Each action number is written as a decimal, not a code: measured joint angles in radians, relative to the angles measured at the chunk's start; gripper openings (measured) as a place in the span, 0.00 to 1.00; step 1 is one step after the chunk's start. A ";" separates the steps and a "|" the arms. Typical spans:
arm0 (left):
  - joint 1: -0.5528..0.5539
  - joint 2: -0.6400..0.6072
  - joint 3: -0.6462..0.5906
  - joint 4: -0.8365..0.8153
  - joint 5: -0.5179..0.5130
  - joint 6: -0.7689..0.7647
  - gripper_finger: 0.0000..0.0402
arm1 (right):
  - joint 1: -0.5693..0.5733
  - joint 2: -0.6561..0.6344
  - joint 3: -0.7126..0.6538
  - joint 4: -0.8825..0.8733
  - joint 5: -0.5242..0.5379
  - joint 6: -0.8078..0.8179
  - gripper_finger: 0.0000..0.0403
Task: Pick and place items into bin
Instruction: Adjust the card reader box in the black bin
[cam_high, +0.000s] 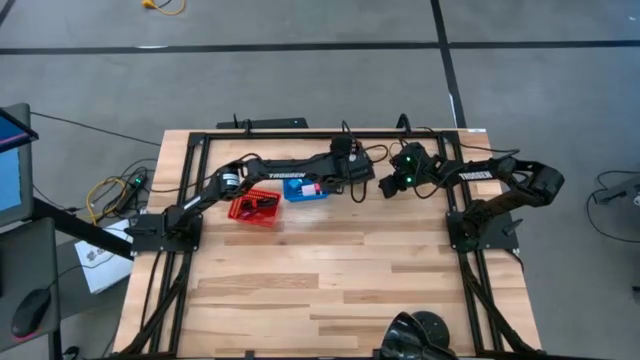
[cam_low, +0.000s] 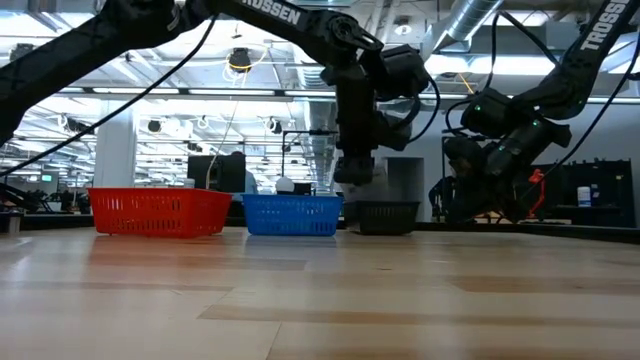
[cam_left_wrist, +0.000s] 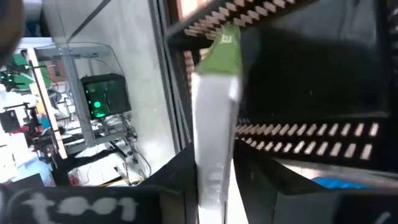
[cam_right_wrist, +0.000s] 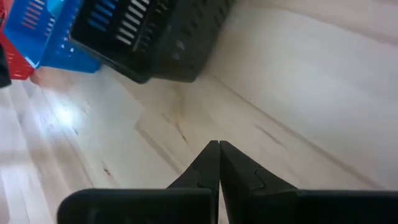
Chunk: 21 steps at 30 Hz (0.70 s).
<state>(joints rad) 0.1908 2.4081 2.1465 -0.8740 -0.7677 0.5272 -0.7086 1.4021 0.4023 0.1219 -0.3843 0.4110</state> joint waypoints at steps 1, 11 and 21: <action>-0.001 0.000 0.000 0.008 -0.001 0.001 0.22 | 0.000 0.000 0.000 0.005 0.000 0.000 0.00; -0.017 0.000 0.000 0.052 -0.006 0.008 0.34 | 0.015 0.000 0.000 0.050 -0.005 0.000 0.00; -0.100 0.000 0.008 0.153 -0.011 0.118 0.35 | 0.081 0.000 0.000 0.059 -0.019 0.004 0.00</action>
<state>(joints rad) 0.0908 2.4081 2.1549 -0.7209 -0.7790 0.6449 -0.6277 1.4021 0.4023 0.1805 -0.4036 0.4155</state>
